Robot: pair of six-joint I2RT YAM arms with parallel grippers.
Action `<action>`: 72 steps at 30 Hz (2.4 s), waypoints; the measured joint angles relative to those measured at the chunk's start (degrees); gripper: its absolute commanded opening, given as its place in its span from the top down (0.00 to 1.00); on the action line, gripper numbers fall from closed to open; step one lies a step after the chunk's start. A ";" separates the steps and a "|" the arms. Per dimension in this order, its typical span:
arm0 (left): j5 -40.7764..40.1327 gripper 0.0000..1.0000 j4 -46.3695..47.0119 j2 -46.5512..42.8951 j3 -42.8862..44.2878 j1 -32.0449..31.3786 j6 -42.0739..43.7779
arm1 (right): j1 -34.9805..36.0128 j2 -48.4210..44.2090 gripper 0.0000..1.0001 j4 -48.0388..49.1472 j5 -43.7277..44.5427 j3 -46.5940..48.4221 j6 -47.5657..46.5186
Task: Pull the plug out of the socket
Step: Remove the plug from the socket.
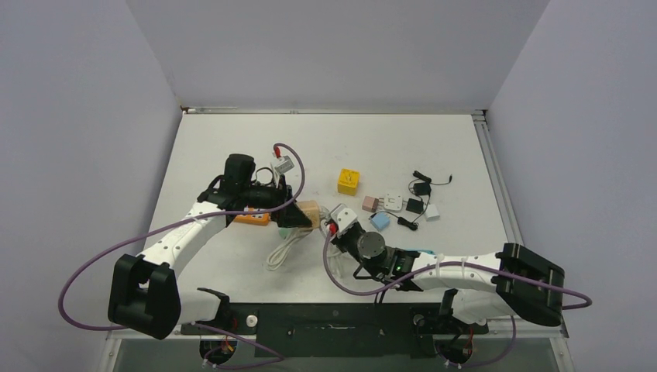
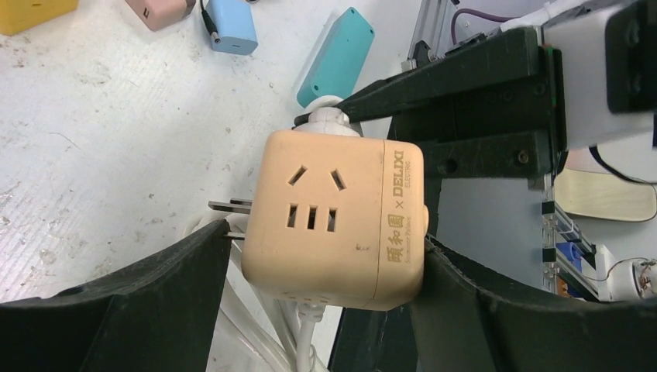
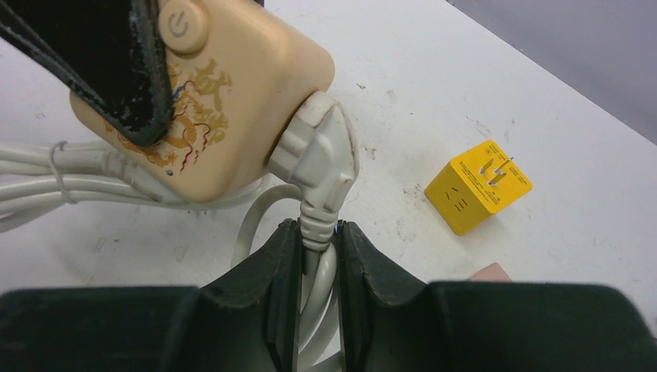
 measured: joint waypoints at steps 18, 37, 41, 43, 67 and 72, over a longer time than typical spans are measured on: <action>0.09 1.00 0.20 0.00 0.42 -0.07 -1.11 | -4.50 -4.72 0.95 -0.72 -10.67 -1.92 2.67; 0.59 1.00 3.67 0.61 0.39 -0.11 -5.29 | -10.34 -9.55 0.95 2.03 -17.53 -5.05 4.39; -1.73 1.00 4.15 0.50 0.42 1.55 -5.40 | -18.97 -11.32 0.95 -0.44 -24.92 -6.23 7.72; -2.80 1.00 4.48 0.50 0.42 2.19 -5.42 | -20.52 -10.82 0.95 -2.34 -26.10 -6.23 8.55; -6.25 0.25 16.17 7.43 -3.67 -2.64 -17.84 | -0.48 -9.14 0.95 0.94 2.45 -8.13 1.79; -7.63 0.18 13.29 9.62 -3.48 -3.50 -17.81 | 0.79 -7.82 0.95 2.51 5.57 -8.13 0.33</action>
